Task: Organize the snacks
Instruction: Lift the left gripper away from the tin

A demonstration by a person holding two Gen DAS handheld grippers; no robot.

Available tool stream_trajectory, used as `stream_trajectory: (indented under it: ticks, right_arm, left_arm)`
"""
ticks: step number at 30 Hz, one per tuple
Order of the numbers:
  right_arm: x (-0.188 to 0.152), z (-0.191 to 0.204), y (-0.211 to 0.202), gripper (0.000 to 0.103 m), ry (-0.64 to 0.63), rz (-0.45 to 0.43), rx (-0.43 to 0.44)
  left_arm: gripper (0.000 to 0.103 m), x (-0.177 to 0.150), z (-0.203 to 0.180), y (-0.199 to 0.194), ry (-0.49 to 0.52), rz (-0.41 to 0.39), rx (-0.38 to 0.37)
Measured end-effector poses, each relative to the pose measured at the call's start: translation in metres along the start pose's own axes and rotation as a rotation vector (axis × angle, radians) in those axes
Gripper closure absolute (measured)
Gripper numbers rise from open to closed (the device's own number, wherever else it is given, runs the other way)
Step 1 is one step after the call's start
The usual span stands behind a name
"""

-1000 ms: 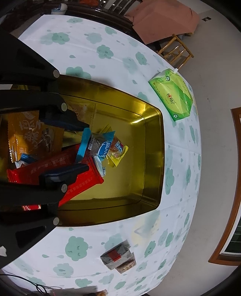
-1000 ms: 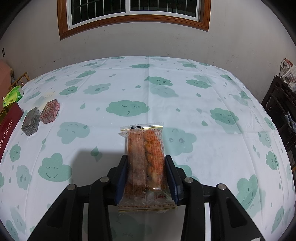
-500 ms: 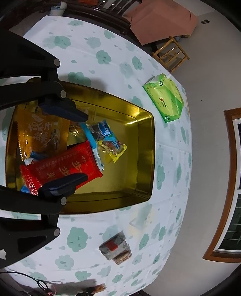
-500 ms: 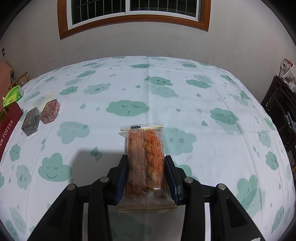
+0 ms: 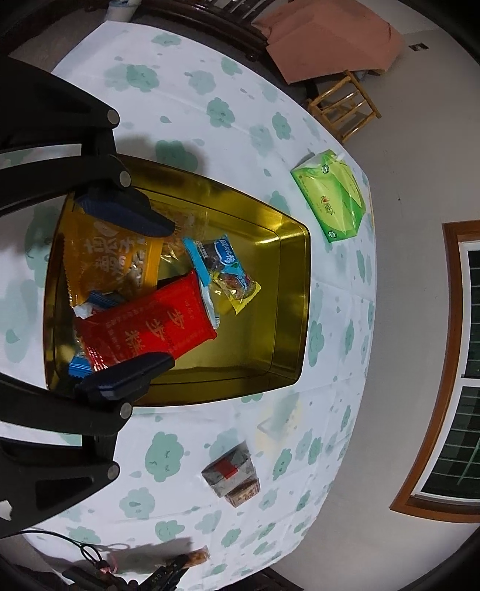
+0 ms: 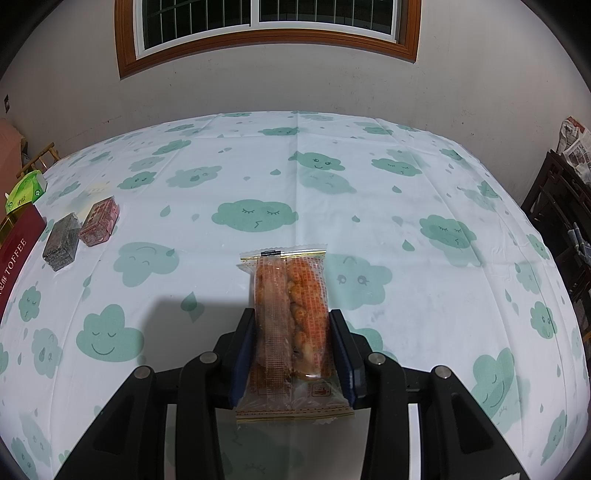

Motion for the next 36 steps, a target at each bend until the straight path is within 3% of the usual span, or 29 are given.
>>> stream_trajectory:
  ticks: [10, 25, 36]
  right_arm:
    - [0.004, -0.003, 0.003, 0.063, -0.003, 0.072, 0.0]
    - [0.019, -0.003, 0.019, 0.063, -0.027, 0.383, 0.007]
    - [0.017, -0.006, 0.017, 0.063, 0.022, 0.392, -0.024]
  left_arm:
    - [0.04, -0.008, 0.01, -0.003, -0.027, -0.008, -0.004]
    - [0.037, -0.008, 0.021, -0.005, -0.055, -0.023, -0.026]
    - [0.037, -0.011, 0.03, 0.0, -0.077, -0.015, -0.039]
Point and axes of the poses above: each gripper's, at about its wrist camera, not at the fingertips, and y roughly the way its jaws point, z to its left, x to its top, the point moved 6 cm from there along y, roughly the way its jaws point, and after that the axes turned 1 degree about -z, right-handed, at the moved point
